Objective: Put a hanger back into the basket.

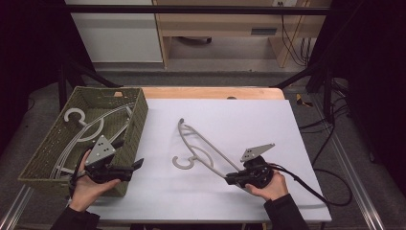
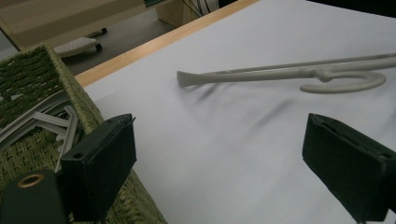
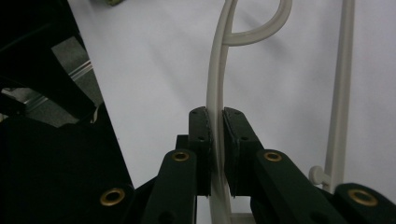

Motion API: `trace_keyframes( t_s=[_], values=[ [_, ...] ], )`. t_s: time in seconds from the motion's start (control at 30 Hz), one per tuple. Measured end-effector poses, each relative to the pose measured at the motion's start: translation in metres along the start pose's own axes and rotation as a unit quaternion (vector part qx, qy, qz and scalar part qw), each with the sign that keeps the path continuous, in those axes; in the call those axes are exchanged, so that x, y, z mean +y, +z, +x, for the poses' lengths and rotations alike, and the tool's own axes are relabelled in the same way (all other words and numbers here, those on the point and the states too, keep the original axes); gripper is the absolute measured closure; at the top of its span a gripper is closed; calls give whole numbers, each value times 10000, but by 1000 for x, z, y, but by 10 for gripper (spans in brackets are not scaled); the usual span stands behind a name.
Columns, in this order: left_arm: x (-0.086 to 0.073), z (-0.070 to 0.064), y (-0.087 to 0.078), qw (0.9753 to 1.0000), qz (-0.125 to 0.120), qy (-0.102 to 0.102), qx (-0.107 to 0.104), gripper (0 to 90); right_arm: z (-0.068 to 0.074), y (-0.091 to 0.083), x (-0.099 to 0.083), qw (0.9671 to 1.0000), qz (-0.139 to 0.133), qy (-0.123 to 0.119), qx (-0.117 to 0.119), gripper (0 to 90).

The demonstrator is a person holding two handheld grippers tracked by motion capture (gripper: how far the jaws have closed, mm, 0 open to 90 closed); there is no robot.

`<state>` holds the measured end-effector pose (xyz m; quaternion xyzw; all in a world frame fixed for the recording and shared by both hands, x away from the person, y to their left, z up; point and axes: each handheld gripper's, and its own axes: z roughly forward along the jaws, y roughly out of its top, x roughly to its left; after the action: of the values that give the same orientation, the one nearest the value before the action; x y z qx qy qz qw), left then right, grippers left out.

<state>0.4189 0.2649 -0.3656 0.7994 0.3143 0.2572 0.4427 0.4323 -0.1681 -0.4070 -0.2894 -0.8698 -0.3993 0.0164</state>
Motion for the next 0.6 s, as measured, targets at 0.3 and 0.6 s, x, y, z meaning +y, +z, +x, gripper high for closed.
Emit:
trace_keyframes(
  t_s=[0.3,0.6],
  values=[
    [11,-12,6,9976,227,602,-247,87,6,-6,13,9991,-154,-190,353,829],
    [25,-37,30,9875,603,1331,-586,96,11,-12,16,9970,-240,-228,702,828]
  ],
)
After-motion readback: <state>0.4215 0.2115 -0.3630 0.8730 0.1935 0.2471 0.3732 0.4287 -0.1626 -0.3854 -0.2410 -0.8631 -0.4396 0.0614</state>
